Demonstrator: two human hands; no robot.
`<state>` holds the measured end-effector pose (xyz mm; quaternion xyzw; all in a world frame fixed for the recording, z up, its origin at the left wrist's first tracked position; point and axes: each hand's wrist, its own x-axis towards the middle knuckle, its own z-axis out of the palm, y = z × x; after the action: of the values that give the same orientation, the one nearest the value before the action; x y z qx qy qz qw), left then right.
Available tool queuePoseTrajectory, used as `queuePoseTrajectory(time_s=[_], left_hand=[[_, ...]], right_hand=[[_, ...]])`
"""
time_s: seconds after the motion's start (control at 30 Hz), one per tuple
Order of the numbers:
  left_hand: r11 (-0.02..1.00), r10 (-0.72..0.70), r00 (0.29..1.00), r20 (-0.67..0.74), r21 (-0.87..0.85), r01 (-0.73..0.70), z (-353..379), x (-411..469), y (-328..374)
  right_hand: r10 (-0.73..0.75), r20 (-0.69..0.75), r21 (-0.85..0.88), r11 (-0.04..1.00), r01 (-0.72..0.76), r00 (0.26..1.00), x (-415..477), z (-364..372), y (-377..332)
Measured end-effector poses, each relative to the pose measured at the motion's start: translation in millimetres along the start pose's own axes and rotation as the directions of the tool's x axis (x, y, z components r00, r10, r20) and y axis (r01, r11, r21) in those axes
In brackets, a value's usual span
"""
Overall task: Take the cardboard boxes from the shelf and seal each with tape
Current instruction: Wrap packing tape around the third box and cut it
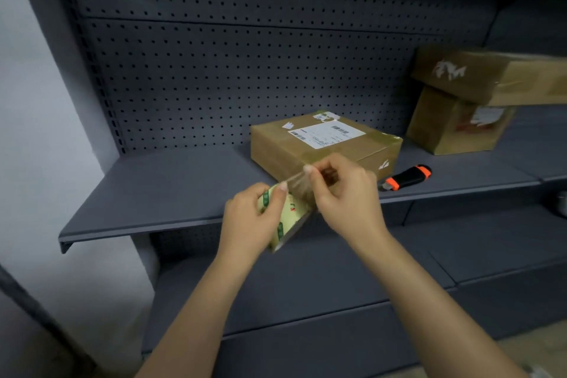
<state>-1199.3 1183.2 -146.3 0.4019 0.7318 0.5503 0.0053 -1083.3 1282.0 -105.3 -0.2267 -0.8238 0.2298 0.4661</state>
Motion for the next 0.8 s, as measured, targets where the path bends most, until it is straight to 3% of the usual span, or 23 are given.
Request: queuePoseTrajectory(time_s=[0.1,0.27,0.43,0.57,0.8], left_hand=[[0.998,0.005,1.0,-0.012,0.063,-0.004,-1.5,19.7,13.9],[0.989,0.061,0.998,0.017,0.136,-0.063,4.5,45.0,27.8],[0.992,-0.053,0.994,0.099,-0.107,0.063,8.7,55.8,7.7],[0.984,-0.069,0.992,0.102,-0.154,0.084,13.4,51.0,0.7],[0.991,-0.123,0.988,0.089,-0.043,0.127,26.2,50.4,3.6]], right_hand=[[-0.002,-0.006,-0.034,0.999,0.002,1.0,23.0,-8.7,-5.1],[0.167,0.103,-0.016,0.986,-0.167,0.98,66.1,-15.0,11.5],[0.312,0.219,0.164,0.922,-0.35,0.925,78.3,-16.3,31.9],[0.285,0.235,0.106,0.943,-0.316,0.929,78.9,-10.5,42.0],[0.289,0.232,0.113,0.94,-0.321,0.929,81.1,-13.9,55.4]])
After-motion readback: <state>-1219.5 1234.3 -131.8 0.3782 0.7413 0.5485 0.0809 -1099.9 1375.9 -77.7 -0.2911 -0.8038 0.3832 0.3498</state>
